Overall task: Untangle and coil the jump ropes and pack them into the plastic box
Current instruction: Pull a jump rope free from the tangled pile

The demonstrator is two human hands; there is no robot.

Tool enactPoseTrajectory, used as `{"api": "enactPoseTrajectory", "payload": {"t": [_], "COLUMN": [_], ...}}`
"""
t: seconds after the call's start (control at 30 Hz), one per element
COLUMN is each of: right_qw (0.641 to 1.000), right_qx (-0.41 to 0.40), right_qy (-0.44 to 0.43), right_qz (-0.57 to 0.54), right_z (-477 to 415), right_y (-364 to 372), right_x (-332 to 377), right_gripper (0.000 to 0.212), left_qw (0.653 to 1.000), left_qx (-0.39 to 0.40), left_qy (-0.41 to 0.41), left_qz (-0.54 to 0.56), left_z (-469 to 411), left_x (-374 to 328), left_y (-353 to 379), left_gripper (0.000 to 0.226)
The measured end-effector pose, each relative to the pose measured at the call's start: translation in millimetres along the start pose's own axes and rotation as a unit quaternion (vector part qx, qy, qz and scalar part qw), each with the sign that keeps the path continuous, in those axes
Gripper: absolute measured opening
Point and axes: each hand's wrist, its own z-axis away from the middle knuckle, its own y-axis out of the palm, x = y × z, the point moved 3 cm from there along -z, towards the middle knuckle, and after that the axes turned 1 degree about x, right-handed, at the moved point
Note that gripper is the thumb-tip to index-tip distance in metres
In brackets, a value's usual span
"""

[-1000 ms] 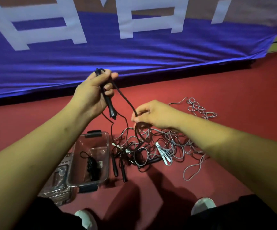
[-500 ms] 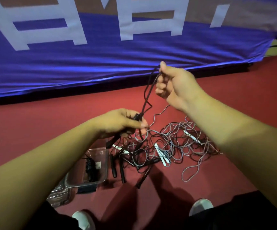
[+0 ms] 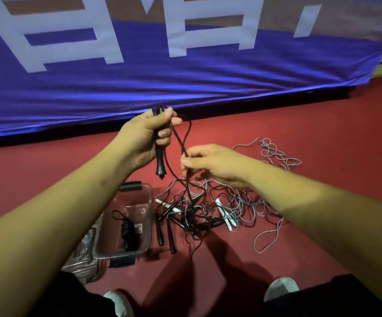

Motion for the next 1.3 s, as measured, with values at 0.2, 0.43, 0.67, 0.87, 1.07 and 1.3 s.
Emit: {"api": "enactPoseTrajectory", "payload": {"t": [0.2,0.43,0.67,0.87,1.07,1.3], "right_qw": [0.9,0.826,0.97,0.996,0.915,0.915], "right_qx": [-0.114,-0.237,0.006,-0.024,-0.107,-0.308], "right_qy": [-0.06,-0.092,0.087,0.007,-0.027,0.051], "right_qz": [-0.417,-0.504,-0.228,-0.086,-0.387,-0.257], "right_z": [-8.5,-6.4,10.2,7.1,-4.0,-7.2], "right_y": [-21.8,-63.0,-22.4,-2.4,-15.5,-33.0], "right_x": [29.1,40.8,12.9,15.2,29.6,16.0], "right_gripper": [0.025,0.024,0.064,0.021,0.025,0.026], "left_qw": [0.971,0.946,0.997,1.0,0.983,0.889], "left_qx": [0.115,0.24,0.065,-0.009,0.042,0.165], "left_qy": [-0.037,-0.1,-0.009,0.02,-0.038,-0.085], "left_qz": [-0.204,-0.196,0.031,0.004,-0.173,-0.418], "left_z": [10.3,30.4,13.2,4.4,14.1,28.6], "left_x": [30.7,57.2,12.8,-7.4,18.6,38.4], "left_y": [-2.0,35.4,22.4,0.0,-3.0,22.3], "left_gripper": [0.027,0.007,0.008,0.014,0.03,0.029]}}
